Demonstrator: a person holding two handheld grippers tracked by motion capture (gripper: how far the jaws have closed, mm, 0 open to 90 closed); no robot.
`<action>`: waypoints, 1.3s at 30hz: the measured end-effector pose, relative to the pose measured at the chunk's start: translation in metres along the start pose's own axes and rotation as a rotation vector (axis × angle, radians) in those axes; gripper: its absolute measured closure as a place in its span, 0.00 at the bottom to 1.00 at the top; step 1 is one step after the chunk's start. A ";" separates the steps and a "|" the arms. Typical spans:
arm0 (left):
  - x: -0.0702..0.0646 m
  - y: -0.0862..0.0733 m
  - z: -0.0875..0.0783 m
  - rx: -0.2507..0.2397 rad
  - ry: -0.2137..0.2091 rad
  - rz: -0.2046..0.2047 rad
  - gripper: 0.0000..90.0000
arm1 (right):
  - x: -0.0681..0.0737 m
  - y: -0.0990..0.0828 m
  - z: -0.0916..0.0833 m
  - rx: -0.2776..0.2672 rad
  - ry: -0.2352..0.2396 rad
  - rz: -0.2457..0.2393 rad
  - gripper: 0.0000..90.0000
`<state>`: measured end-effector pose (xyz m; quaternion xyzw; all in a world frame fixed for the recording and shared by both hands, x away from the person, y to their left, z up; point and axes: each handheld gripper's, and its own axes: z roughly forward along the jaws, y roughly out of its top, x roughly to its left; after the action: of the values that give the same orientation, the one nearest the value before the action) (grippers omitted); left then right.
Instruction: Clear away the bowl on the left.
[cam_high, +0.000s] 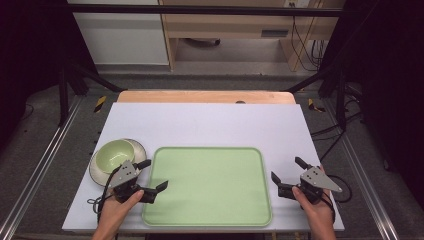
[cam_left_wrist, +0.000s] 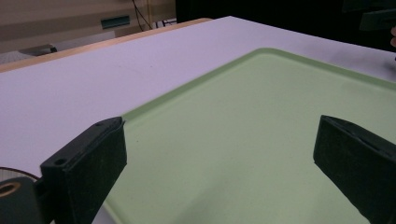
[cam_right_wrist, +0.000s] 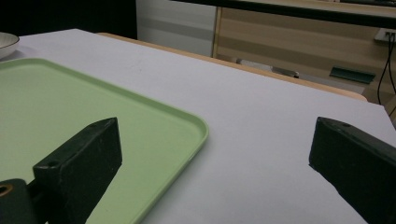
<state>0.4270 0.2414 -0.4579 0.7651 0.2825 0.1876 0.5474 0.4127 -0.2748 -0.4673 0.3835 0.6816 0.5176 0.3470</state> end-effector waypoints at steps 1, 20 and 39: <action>0.001 0.001 0.001 0.008 0.003 0.000 0.04 | 0.000 0.000 0.000 0.003 -0.001 0.002 0.03; -0.004 0.053 0.020 0.102 0.058 -0.025 0.09 | -0.001 -0.001 0.000 0.026 -0.034 0.015 0.04; 0.070 0.082 -0.039 0.057 0.388 -0.085 0.06 | 0.002 0.000 0.002 0.024 -0.020 0.007 0.06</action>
<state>0.4762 0.2950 -0.3696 0.7172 0.4200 0.3000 0.4683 0.4136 -0.2722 -0.4679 0.3952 0.6828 0.5070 0.3473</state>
